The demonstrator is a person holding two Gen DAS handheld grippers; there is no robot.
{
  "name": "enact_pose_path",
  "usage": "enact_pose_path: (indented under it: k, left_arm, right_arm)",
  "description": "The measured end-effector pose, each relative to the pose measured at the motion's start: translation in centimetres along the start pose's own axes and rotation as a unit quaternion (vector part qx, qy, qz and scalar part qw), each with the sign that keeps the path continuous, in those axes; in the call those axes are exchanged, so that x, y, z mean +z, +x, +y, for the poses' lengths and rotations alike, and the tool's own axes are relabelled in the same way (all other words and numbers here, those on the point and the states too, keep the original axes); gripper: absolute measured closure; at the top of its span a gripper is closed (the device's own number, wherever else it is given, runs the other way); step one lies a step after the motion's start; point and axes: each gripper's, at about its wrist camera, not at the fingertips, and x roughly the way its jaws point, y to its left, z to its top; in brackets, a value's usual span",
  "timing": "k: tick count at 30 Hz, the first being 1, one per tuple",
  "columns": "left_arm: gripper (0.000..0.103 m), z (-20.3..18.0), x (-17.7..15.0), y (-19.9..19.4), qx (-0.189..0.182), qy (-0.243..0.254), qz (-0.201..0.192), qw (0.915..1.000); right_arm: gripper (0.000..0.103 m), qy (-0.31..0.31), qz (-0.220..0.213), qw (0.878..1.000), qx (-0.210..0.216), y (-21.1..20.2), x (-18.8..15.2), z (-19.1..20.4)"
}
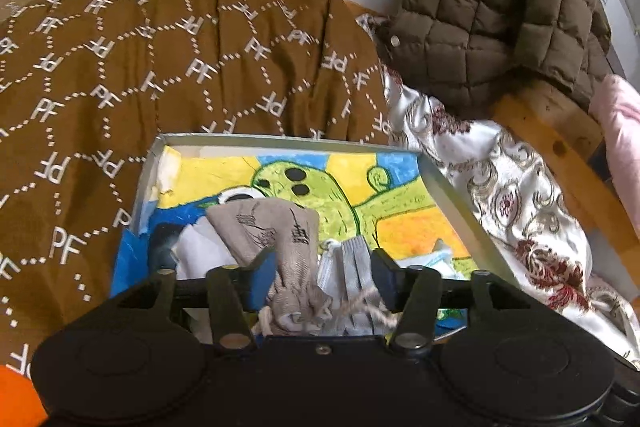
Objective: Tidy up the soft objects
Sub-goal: 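Open the left tool to drop the bag into the tray while the right tool drops the printed cloth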
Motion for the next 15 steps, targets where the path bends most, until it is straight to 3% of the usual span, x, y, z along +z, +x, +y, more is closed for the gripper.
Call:
enact_pose_path:
  k: [7, 15]
  left_arm:
    - [0.034, 0.2, 0.2, -3.7, 0.012, 0.007, -0.038, 0.9992]
    - [0.022, -0.4, 0.7, -10.6, 0.002, 0.031, -0.087, 0.9957]
  right_arm:
    - [0.034, 0.000, -0.039, 0.999, -0.008, -3.5, 1.4, -0.6]
    - [0.015, -0.014, -0.091, 0.996, -0.004, -9.6, 3.4, 0.9]
